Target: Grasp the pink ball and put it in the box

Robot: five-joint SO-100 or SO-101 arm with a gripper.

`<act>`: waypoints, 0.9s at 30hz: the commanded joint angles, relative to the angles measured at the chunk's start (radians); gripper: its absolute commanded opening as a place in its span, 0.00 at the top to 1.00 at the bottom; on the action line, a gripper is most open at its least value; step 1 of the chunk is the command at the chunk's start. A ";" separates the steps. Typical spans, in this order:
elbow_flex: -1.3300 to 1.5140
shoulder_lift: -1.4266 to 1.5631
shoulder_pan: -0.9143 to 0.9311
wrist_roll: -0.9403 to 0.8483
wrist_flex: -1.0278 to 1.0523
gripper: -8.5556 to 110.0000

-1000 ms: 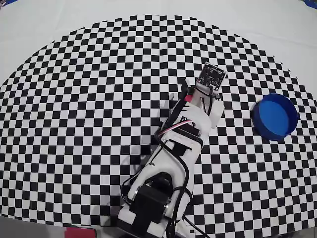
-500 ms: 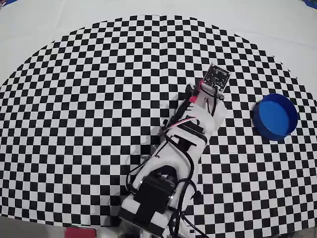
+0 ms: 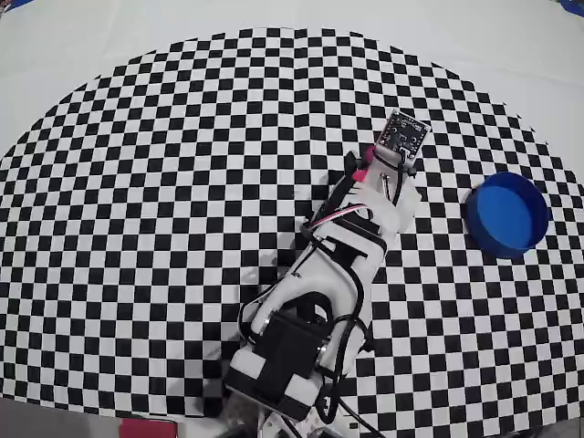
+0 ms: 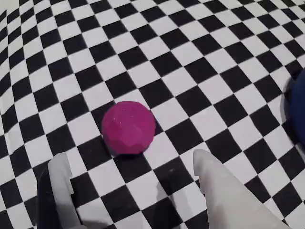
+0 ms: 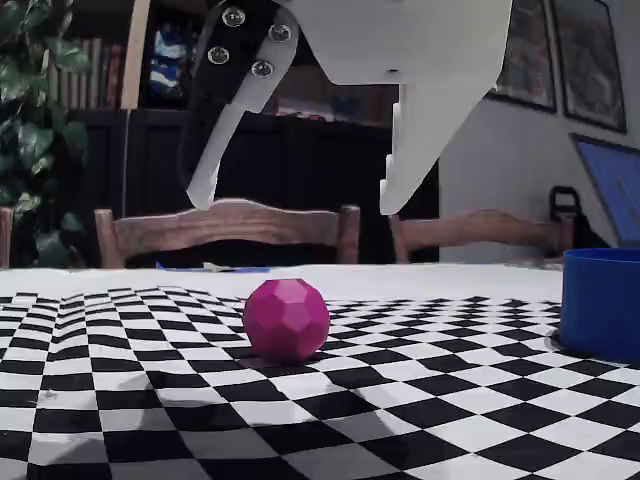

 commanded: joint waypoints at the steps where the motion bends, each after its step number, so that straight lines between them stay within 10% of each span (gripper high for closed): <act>1: -0.061 -0.018 -0.002 0.006 0.003 0.67; 27: -0.201 -0.206 -0.023 0.000 0.003 0.67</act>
